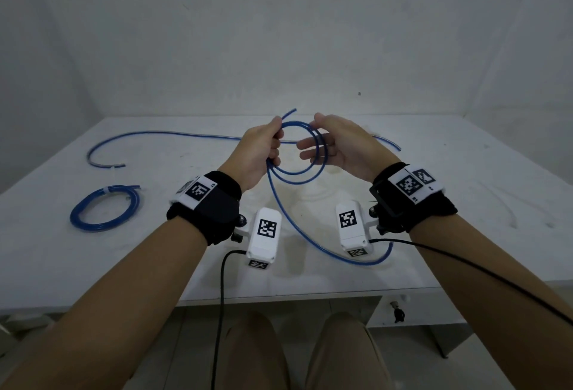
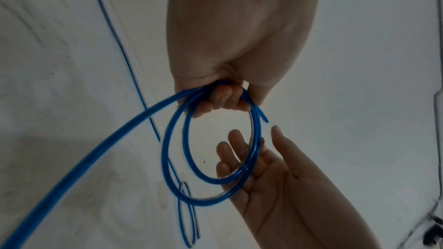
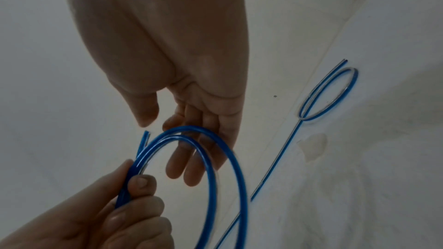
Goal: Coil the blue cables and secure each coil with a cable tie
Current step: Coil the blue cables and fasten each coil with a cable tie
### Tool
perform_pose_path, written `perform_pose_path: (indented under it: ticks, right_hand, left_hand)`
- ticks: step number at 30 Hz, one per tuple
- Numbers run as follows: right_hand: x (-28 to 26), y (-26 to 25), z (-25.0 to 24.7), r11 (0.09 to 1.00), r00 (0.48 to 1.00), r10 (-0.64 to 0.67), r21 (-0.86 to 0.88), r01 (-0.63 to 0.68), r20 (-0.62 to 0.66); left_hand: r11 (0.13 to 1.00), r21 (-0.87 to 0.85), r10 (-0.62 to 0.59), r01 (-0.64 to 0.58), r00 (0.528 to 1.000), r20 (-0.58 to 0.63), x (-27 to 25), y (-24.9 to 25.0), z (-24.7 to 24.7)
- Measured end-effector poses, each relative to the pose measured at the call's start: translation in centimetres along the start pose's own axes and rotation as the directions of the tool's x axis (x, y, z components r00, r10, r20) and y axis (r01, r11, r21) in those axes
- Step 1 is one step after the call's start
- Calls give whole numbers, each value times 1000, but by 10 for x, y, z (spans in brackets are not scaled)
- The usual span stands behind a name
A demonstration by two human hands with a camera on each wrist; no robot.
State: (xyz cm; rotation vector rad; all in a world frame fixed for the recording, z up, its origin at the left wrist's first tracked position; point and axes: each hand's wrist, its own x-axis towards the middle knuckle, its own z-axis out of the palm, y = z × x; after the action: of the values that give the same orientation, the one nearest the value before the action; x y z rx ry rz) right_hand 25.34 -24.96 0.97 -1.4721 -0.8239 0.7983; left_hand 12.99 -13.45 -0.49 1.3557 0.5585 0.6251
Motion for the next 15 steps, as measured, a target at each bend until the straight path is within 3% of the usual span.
perform_pose_path:
  ticks: [3, 7, 15]
  right_hand:
    - [-2, 7, 3, 999, 1000, 10, 50, -11, 18]
    - [-2, 14, 6, 982, 999, -26, 185, 33, -41]
    - [2, 13, 2, 981, 996, -52, 181, 65, -79]
  left_hand:
    - [996, -85, -34, 34, 999, -1, 2, -1, 1]
    - [994, -37, -95, 99, 991, 96, 1, 1, 2]
    - [989, 74, -144, 132, 968, 205, 0, 9, 1]
